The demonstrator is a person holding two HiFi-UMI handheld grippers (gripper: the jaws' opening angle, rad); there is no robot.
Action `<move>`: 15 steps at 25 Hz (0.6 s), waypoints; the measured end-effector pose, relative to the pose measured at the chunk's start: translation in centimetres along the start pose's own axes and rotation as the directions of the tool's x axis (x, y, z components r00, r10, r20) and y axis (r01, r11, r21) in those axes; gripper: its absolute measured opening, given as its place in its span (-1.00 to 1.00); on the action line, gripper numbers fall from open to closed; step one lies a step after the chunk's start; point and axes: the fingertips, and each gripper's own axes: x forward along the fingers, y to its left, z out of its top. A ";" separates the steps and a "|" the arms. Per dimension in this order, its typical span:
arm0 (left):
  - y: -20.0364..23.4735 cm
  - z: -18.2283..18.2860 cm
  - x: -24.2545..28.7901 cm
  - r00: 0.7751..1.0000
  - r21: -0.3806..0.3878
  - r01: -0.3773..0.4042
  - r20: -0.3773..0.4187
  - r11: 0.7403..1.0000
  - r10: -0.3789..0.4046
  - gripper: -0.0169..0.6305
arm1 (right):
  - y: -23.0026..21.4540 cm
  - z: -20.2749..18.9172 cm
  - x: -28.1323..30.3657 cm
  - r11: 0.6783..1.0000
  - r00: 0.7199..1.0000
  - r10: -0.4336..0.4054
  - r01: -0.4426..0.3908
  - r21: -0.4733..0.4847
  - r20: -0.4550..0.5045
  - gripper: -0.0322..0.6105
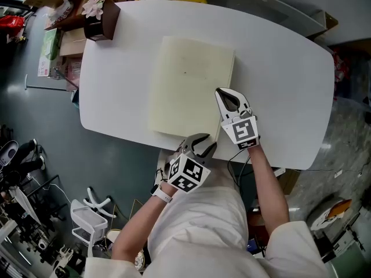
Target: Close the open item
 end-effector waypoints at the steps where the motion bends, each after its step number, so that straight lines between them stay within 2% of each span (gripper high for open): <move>1: 0.0 0.0 -0.1 1.000 -0.007 0.002 0.003 1.000 -0.002 -0.56 | -0.1 0.0 0.0 1.000 1.000 0.001 -0.001 0.019 -0.007 -0.86; 5: -0.2 -0.4 -0.3 1.000 -0.035 0.000 0.009 0.999 0.000 -0.60 | 0.0 0.2 0.2 0.998 0.999 -0.014 0.016 0.053 -0.035 -0.86; 9: -0.8 0.3 -1.0 1.000 -0.041 -0.014 0.027 0.999 0.015 -0.65 | -0.3 0.0 -0.8 0.991 0.999 -0.023 0.029 0.133 -0.042 -0.85; 15: -0.4 1.2 -2.8 0.996 -0.066 -0.056 0.059 0.996 0.060 -0.74 | 0.4 1.9 -2.9 0.995 0.999 -0.031 0.032 0.099 -0.020 -0.85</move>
